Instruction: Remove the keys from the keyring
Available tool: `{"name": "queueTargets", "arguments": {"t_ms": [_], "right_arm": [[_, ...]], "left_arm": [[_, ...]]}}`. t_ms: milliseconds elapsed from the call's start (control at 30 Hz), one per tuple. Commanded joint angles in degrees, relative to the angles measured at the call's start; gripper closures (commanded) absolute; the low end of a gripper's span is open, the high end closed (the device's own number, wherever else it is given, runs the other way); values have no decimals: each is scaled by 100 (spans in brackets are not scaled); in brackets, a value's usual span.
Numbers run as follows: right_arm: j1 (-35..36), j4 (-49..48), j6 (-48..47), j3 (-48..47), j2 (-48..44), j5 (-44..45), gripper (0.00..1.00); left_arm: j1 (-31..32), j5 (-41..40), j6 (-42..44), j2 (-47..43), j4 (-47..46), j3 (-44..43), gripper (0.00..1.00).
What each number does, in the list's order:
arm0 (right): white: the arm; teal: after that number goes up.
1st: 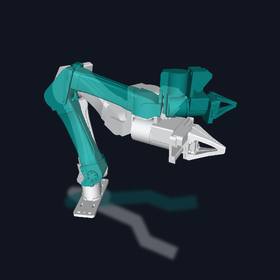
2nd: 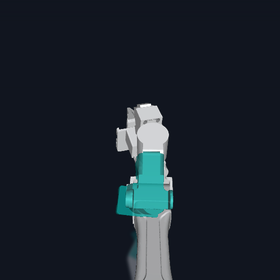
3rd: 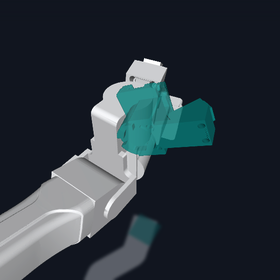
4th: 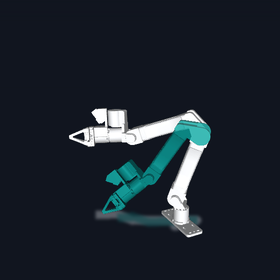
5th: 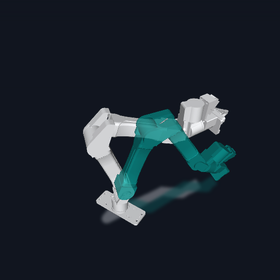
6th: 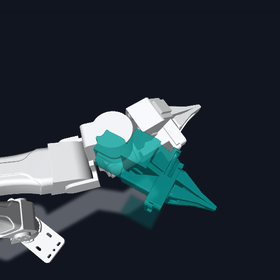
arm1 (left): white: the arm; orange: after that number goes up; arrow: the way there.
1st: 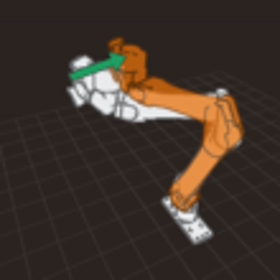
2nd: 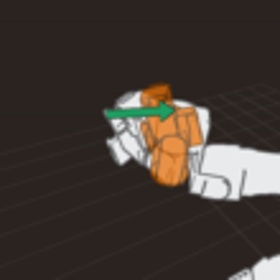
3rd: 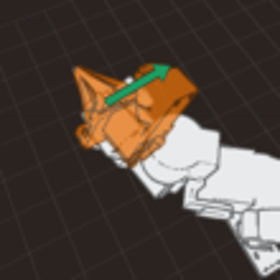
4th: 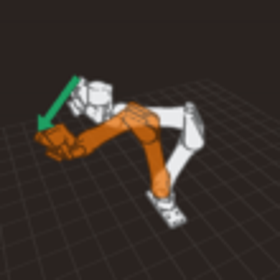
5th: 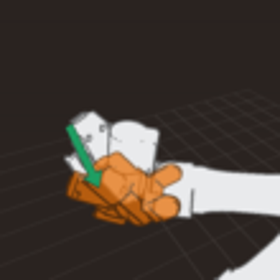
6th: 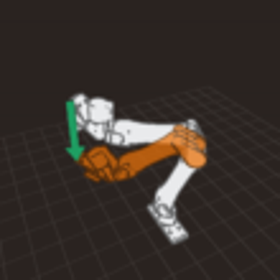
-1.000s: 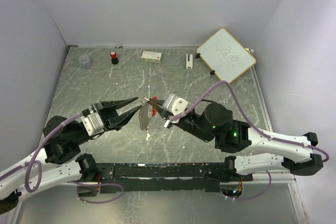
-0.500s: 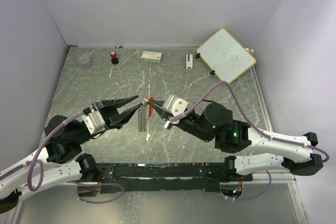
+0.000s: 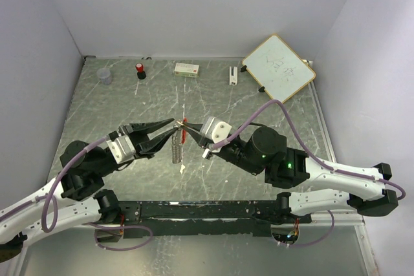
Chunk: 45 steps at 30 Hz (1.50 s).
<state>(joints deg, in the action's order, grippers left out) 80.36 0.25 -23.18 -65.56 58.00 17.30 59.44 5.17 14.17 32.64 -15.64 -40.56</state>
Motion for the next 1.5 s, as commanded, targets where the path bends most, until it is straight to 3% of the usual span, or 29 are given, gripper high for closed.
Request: {"name": "queueTargets", "arguments": {"t_ms": [0, 233, 433, 967, 1467], "right_arm": [[15, -350, -23, -49, -69, -89, 100], [15, -313, -3, -61, -56, -183, 100], [15, -356, 12, -1, -114, -209, 100], [15, -418, 53, 179, -242, -25, 100], [15, -511, 193, 291, 226, -17, 100]], "left_arm": [[-20, -103, -13, 27, -204, 58, 63], [-20, -154, -2, 126, -319, 27, 72], [-20, -236, 4, 157, -355, -9, 93], [-20, -662, -7, -456, -733, 391, 93], [-20, -566, -227, -839, -3208, 1474, 93]]}}
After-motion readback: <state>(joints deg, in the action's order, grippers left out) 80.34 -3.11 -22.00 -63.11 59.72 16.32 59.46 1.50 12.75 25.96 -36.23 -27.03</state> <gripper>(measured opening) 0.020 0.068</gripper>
